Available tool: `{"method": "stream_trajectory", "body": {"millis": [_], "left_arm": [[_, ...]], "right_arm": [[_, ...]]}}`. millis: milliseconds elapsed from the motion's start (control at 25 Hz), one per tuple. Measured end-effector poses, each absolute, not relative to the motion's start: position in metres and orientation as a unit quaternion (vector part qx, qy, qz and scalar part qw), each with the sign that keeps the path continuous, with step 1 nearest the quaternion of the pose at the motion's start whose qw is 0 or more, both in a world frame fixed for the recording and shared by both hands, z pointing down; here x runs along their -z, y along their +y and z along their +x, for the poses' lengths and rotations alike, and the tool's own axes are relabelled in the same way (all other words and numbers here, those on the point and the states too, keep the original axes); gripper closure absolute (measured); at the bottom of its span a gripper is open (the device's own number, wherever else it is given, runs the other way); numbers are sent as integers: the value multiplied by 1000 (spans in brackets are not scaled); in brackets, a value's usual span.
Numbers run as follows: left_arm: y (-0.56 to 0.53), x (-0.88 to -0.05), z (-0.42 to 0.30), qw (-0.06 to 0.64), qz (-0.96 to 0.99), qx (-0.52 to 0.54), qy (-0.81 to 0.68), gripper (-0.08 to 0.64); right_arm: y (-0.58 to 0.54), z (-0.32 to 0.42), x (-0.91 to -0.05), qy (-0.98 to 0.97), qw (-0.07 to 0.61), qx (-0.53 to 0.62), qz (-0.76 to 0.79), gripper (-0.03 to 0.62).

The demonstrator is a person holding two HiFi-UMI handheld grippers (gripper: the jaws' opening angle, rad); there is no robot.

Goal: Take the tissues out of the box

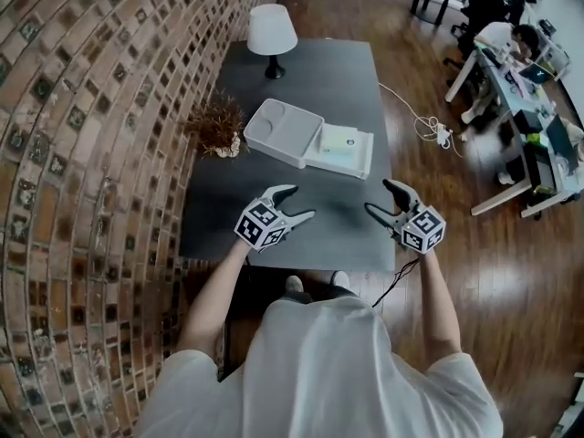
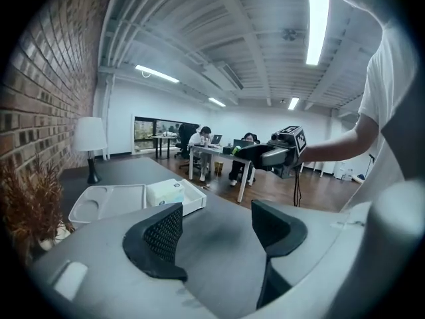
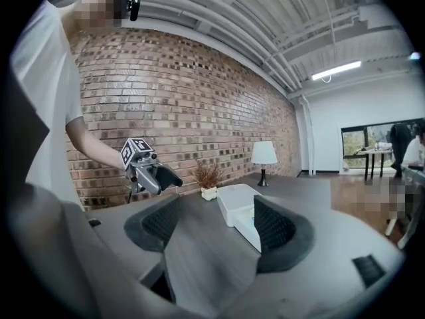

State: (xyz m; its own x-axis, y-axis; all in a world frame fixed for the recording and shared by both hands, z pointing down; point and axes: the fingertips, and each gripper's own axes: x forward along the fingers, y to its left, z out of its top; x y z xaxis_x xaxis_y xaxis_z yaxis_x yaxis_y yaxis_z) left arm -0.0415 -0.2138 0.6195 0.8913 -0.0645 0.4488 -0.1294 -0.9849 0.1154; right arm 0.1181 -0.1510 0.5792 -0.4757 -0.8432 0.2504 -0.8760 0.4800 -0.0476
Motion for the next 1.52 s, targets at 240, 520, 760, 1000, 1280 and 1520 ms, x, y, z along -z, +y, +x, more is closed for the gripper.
{"method": "stream_trajectory", "body": {"millis": [240,520,760,1000,1280,1520], "left_arm": [[-230,-621,-40,85,970,-217,-71,241],[-246,-609,-23,107,973,-189,-84,235],[-251,-601,-19,115,975,-163,-96,235],[-251,-595,-27,118,976,-152,-103,244],[-261,-587,-44,121,975,-133,-132,255],[-269,-590,-56,116,971,-137,-158,256]], "right_arm": [[-171,121,-583,-864,96,-85,486,245],[-179,147,-592,-865,112,-92,480,245],[-185,180,-599,-859,147,-91,483,245],[-199,206,-609,-855,187,-93,475,215],[-238,221,-607,-860,218,-90,452,213],[-277,217,-623,-870,255,-94,411,213]]}}
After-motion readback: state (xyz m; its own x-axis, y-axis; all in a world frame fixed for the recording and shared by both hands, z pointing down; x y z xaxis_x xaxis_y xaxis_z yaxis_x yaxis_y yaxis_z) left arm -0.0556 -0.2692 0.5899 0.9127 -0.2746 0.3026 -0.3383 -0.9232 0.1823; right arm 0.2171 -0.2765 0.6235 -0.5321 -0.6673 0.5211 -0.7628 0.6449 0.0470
